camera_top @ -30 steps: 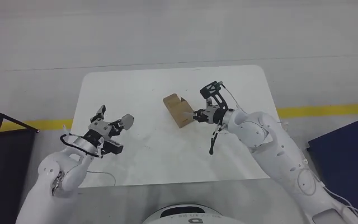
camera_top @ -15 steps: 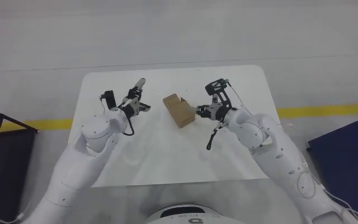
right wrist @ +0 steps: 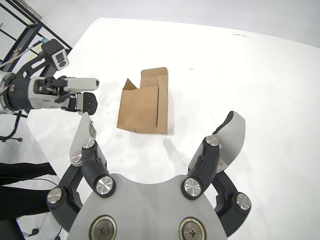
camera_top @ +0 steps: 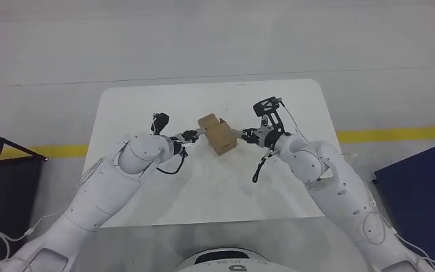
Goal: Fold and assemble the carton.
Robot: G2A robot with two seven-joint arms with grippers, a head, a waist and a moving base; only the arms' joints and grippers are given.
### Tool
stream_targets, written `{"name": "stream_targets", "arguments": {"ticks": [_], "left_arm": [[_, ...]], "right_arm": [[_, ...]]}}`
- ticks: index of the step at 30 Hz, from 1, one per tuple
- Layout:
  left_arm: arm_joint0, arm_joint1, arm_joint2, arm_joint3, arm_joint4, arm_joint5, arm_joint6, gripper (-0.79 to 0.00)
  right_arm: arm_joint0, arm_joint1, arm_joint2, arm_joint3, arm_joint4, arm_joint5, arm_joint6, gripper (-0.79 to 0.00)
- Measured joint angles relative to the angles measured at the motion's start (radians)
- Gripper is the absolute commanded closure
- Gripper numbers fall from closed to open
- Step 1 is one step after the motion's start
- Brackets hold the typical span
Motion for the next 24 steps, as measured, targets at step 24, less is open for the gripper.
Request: {"name": "stream_targets", "arguments": {"ticks": [24], "left_arm": [[-0.323, -0.195, 0.196, 0.440, -0.236, 0.148, 0.009, -0.600]], "right_arm": [[0.000, 0.000, 0.000, 0.000, 0.000, 0.000, 0.000, -0.785]]}}
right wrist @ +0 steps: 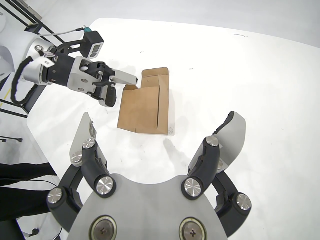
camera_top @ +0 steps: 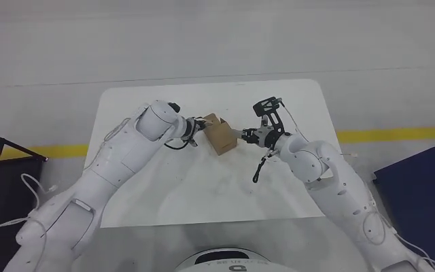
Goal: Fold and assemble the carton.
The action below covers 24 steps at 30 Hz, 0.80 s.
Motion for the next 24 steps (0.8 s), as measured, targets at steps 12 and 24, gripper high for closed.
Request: {"name": "stream_targets", "arguments": {"ticks": [12, 24], "left_arm": [[-0.058, -0.060, 0.069, 0.075, -0.013, 0.018, 0.025, -0.259], [-0.091, -0.036, 0.100, -0.062, 0.277, 0.082, 0.155, 0.000]], "right_arm": [[0.000, 0.000, 0.000, 0.000, 0.000, 0.000, 0.000, -0.785], [0.000, 0.000, 0.000, 0.000, 0.000, 0.000, 0.000, -0.785]]}}
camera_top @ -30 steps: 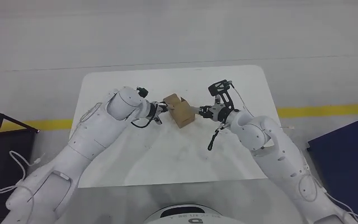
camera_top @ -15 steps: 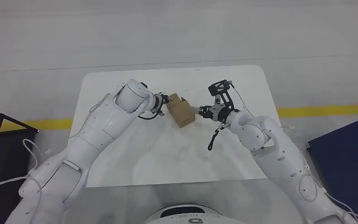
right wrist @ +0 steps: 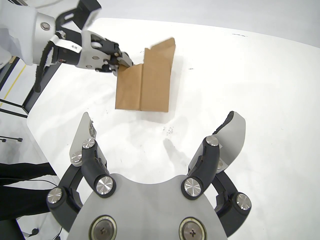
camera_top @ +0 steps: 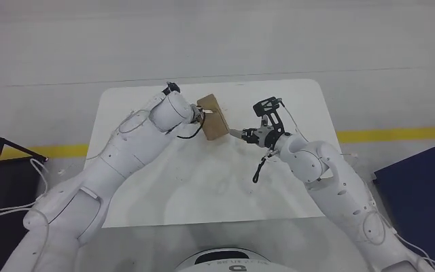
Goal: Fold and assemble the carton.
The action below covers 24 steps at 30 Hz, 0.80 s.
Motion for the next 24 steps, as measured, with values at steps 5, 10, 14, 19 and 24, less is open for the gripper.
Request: {"name": "stream_targets", "arguments": {"ticks": [5, 10, 14, 19, 24], "left_arm": [[0.078, 0.063, 0.018, -0.236, 0.274, 0.081, 0.081, 0.000], [0.185, 0.135, 0.049, -0.410, 0.580, 0.089, 0.084, 0.000], [0.289, 0.182, 0.023, -0.515, 0.767, 0.089, 0.075, 0.000], [0.442, 0.228, -0.044, -0.638, 0.899, 0.089, 0.057, 0.000], [0.591, 0.255, -0.138, -0.684, 0.858, 0.062, 0.080, 0.000]], "right_arm": [[0.000, 0.000, 0.000, 0.000, 0.000, 0.000, 0.000, -0.785], [0.000, 0.000, 0.000, 0.000, 0.000, 0.000, 0.000, -0.785], [0.000, 0.000, 0.000, 0.000, 0.000, 0.000, 0.000, -0.785], [0.000, 0.000, 0.000, 0.000, 0.000, 0.000, 0.000, -0.785], [0.000, 0.000, 0.000, 0.000, 0.000, 0.000, 0.000, -0.785]]}}
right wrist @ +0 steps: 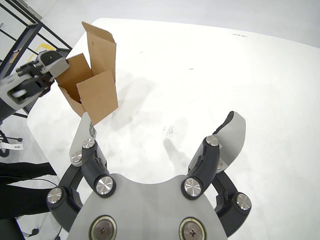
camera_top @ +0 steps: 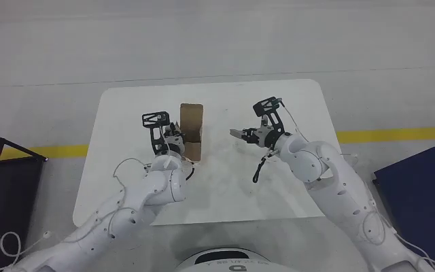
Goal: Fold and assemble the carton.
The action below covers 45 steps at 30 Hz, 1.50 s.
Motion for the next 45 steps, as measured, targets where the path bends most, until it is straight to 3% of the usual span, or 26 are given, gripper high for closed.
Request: {"name": "stream_targets", "arguments": {"ticks": [6, 10, 12, 14, 17, 19, 23, 27, 37, 45], "left_arm": [[0.142, 0.015, -0.111, 0.000, -0.077, -0.099, 0.092, 0.000], [0.173, 0.011, -0.133, 0.020, -0.093, -0.162, 0.126, -0.012], [0.178, 0.006, -0.133, 0.019, -0.093, -0.174, 0.133, -0.237], [0.185, 0.001, -0.136, 0.016, -0.095, -0.176, 0.140, -0.332], [0.203, -0.003, -0.149, 0.010, -0.093, -0.176, 0.150, -0.391], [0.214, -0.005, -0.158, 0.003, -0.091, -0.177, 0.155, -0.332], [0.235, -0.008, -0.176, -0.008, -0.085, -0.188, 0.159, -0.332], [0.251, -0.014, -0.179, -0.003, -0.075, -0.203, 0.160, -0.336], [0.262, -0.032, -0.181, 0.005, -0.044, -0.215, 0.144, -0.336], [0.269, -0.046, -0.183, 0.009, -0.021, -0.228, 0.134, -0.336]], "right_arm": [[0.000, 0.000, 0.000, 0.000, 0.000, 0.000, 0.000, -0.785], [0.000, 0.000, 0.000, 0.000, 0.000, 0.000, 0.000, -0.785], [0.000, 0.000, 0.000, 0.000, 0.000, 0.000, 0.000, -0.785], [0.000, 0.000, 0.000, 0.000, 0.000, 0.000, 0.000, -0.785], [0.000, 0.000, 0.000, 0.000, 0.000, 0.000, 0.000, -0.785], [-0.002, 0.000, -0.003, -0.002, 0.003, -0.004, 0.000, -0.785], [0.006, -0.009, -0.041, 0.007, 0.070, -0.101, 0.013, -0.785], [0.060, -0.024, -0.072, 0.106, 0.207, -0.195, 0.021, -0.785], [0.165, -0.059, -0.196, 0.162, 0.179, -0.199, 0.065, -0.785], [0.261, -0.103, -0.275, 0.321, 0.314, -0.247, 0.061, -0.785]]}}
